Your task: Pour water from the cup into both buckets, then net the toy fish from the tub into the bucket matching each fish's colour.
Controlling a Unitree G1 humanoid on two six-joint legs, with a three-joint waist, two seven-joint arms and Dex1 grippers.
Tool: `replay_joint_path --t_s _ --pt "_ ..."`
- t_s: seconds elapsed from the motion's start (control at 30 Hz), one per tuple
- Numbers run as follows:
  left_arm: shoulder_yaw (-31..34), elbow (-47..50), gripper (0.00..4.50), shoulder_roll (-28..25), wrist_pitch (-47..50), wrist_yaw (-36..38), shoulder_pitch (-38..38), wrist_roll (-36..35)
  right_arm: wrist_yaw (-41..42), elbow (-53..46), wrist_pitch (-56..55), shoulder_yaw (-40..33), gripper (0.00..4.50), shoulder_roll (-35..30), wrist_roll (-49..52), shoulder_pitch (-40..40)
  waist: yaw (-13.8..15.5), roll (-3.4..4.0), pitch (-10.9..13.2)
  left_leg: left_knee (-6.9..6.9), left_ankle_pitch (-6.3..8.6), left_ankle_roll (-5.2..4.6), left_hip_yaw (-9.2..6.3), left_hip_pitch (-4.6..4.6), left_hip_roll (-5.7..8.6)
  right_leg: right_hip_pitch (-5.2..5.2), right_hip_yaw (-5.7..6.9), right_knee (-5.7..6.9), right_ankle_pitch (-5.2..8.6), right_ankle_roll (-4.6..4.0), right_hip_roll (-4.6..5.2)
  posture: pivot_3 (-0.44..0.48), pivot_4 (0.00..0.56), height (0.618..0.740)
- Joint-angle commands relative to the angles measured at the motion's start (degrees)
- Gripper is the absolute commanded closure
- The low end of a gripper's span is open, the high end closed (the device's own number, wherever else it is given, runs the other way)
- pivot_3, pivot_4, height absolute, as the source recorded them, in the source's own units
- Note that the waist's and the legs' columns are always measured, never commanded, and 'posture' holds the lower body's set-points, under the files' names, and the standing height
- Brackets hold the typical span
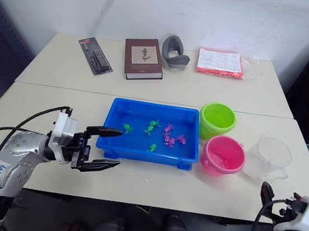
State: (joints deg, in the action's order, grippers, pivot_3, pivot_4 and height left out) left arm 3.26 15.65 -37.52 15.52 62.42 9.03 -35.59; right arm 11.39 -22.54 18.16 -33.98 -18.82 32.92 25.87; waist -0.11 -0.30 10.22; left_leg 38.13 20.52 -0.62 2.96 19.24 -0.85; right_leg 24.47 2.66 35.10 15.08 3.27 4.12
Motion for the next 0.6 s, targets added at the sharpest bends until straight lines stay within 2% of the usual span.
replay_joint_path --t_s 0.03,0.27,0.6 --pt "0.0 0.9 0.00 0.1 -0.5 0.6 1.0 0.2 0.2 1.8 -0.6 -2.0 0.01 -1.2 -0.6 -1.6 0.0 0.00 0.0 0.00 0.00 0.00 -0.01 0.01 -0.01 0.01 0.01 0.01 0.00 0.00 -0.04 0.000 0.150 0.740" --pt "-0.2 0.6 0.00 1.6 -1.2 -1.1 -0.2 1.7 1.1 7.5 -3.2 -2.0 0.01 -2.1 -2.4 -6.3 0.0 0.00 0.0 0.00 -0.01 -0.02 0.00 0.02 -0.02 0.01 -0.01 0.01 -0.02 0.04 -0.08 0.000 0.150 0.740" --pt "-0.3 -0.1 0.00 2.1 -1.4 -0.5 0.5 1.8 -3.0 16.9 -6.1 -3.7 0.01 -2.3 -4.9 -14.5 0.0 0.00 0.0 -0.01 -0.02 -0.02 0.00 0.02 -0.02 0.01 -0.01 0.01 -0.03 0.05 -0.08 0.000 0.150 0.740"
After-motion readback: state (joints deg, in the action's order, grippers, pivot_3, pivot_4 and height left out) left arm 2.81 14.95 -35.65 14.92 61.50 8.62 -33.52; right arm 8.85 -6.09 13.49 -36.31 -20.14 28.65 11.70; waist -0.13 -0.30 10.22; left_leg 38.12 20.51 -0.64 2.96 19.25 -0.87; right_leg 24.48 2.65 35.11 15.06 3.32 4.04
